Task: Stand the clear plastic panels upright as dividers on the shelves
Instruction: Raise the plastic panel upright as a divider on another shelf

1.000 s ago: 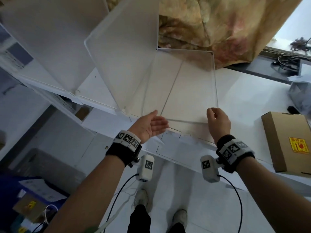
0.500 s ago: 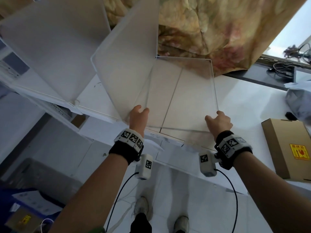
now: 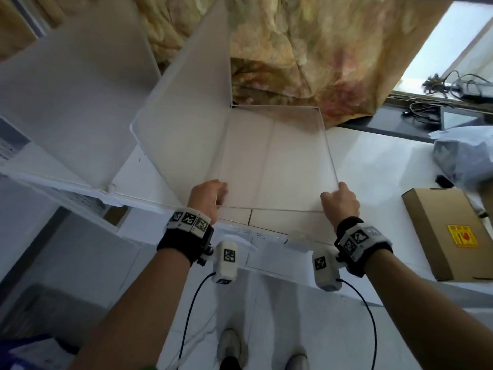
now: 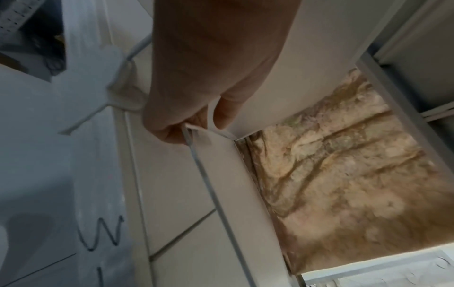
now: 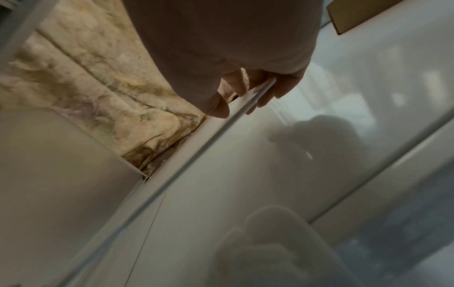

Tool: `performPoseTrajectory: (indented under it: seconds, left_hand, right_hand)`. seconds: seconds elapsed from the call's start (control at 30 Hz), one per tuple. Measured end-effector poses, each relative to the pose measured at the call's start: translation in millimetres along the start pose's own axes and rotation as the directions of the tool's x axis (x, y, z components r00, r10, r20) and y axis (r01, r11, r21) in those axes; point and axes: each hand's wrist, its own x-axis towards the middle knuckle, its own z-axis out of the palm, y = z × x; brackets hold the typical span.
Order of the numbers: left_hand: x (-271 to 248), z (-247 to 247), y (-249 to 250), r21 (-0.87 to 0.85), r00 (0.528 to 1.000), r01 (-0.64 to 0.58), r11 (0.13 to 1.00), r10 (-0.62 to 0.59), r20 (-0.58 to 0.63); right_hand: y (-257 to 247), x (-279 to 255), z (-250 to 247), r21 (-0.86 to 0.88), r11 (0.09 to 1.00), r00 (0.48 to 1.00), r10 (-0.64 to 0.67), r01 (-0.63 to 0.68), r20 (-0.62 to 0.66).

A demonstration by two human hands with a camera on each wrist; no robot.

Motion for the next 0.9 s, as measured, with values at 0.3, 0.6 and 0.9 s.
performPoseTrajectory:
  seconds: [0.3,0.6,0.9]
  left_hand:
    - [-32,39,59,-0.340,0.949,-0.183,0.922,0.256,0.186]
    - [-97,80,85,-0.219,0.807,-0.256,0.941,0.333,0.488]
    - [-121,100,74,-0.163,0.579,-0.170,0.972,0.232,0.782]
  right_hand:
    - [-2,-38,-3,-0.090,0.963,0.933,-0.219,0.254,0.286]
    - [-50,-93,-19,-0.018,0.886,0.872,-0.451,0.463,0.190]
    - [-90,-114,-58,0.038,0.870,0.861,-0.480,0.492,-0.167]
